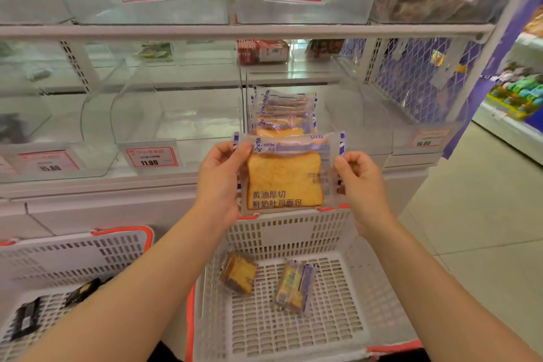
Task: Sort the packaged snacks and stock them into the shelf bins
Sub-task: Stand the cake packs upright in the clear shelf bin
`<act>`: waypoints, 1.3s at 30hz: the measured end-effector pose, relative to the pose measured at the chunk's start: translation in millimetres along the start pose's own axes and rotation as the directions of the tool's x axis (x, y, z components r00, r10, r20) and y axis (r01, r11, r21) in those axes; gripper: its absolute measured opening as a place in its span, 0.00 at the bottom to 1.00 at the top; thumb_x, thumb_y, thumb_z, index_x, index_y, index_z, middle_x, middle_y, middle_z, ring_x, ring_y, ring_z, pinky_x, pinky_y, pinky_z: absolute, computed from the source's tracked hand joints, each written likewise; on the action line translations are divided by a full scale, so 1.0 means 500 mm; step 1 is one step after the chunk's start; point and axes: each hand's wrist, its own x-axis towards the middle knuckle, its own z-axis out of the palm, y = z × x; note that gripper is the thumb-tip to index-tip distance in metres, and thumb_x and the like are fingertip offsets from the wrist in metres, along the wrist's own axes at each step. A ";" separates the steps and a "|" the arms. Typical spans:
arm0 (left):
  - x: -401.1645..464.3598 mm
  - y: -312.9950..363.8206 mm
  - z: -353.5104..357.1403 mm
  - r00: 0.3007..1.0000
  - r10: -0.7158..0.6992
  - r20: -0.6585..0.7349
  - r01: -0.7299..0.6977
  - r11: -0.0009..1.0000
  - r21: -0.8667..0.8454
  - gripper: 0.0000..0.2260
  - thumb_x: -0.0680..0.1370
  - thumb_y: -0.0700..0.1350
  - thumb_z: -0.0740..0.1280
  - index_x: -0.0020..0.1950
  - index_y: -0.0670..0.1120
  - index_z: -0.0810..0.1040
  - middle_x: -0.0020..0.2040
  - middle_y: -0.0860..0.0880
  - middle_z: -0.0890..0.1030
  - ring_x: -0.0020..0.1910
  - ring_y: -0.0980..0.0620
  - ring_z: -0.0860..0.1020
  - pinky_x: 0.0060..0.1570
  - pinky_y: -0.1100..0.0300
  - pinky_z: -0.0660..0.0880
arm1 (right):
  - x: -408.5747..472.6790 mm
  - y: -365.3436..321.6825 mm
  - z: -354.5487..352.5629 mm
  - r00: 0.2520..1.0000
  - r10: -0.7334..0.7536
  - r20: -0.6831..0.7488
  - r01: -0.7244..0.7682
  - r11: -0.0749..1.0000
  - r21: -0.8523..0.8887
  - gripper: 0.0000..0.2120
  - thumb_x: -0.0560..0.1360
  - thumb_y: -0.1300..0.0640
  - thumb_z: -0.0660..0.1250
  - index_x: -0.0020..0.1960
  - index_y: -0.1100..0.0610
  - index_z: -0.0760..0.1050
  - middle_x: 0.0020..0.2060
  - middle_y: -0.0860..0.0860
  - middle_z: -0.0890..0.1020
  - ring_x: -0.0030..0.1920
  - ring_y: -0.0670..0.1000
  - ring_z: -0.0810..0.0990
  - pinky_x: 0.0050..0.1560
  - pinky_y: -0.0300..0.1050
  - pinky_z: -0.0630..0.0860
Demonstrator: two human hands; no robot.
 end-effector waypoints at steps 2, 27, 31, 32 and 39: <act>0.002 0.018 0.011 0.999 0.032 0.015 -0.033 0.999 0.008 0.07 0.76 0.43 0.67 0.39 0.50 0.73 0.31 0.55 0.80 0.29 0.57 0.78 0.30 0.59 0.77 | 0.006 -0.009 -0.003 0.982 0.068 0.176 -0.075 0.997 0.036 0.05 0.74 0.50 0.67 0.48 0.49 0.73 0.38 0.41 0.84 0.41 0.43 0.81 0.36 0.37 0.75; 0.070 -0.010 -0.016 0.902 -0.016 0.432 -0.276 0.748 0.604 0.34 0.71 0.39 0.73 0.68 0.63 0.61 0.61 0.66 0.72 0.61 0.58 0.74 0.59 0.61 0.72 | 0.220 -0.080 0.052 0.841 0.514 0.167 -0.190 0.572 -0.798 0.09 0.74 0.56 0.68 0.44 0.58 0.69 0.36 0.55 0.72 0.41 0.53 0.72 0.43 0.45 0.72; 0.079 -0.012 -0.019 0.912 0.027 0.410 -0.303 0.716 0.628 0.33 0.72 0.37 0.71 0.71 0.57 0.61 0.67 0.57 0.70 0.60 0.52 0.76 0.61 0.49 0.73 | 0.216 -0.076 0.075 0.796 0.574 0.191 -0.078 0.411 -0.908 0.10 0.76 0.54 0.66 0.53 0.59 0.71 0.41 0.56 0.75 0.35 0.54 0.76 0.29 0.40 0.73; 0.081 -0.012 -0.020 0.912 0.026 0.409 -0.300 0.722 0.624 0.33 0.73 0.37 0.70 0.72 0.56 0.61 0.68 0.56 0.70 0.60 0.51 0.76 0.62 0.48 0.72 | 0.215 -0.076 0.079 0.784 0.579 0.225 -0.124 0.502 -0.856 0.09 0.76 0.56 0.66 0.53 0.59 0.71 0.40 0.56 0.75 0.34 0.52 0.76 0.28 0.40 0.74; 0.085 -0.027 -0.033 0.927 0.059 0.370 -0.293 0.729 0.619 0.33 0.73 0.39 0.70 0.73 0.57 0.61 0.65 0.56 0.72 0.55 0.56 0.76 0.50 0.64 0.73 | 0.200 -0.079 0.049 0.944 0.189 0.271 0.139 0.517 -0.845 0.13 0.77 0.54 0.63 0.35 0.57 0.70 0.34 0.53 0.74 0.39 0.55 0.73 0.34 0.42 0.68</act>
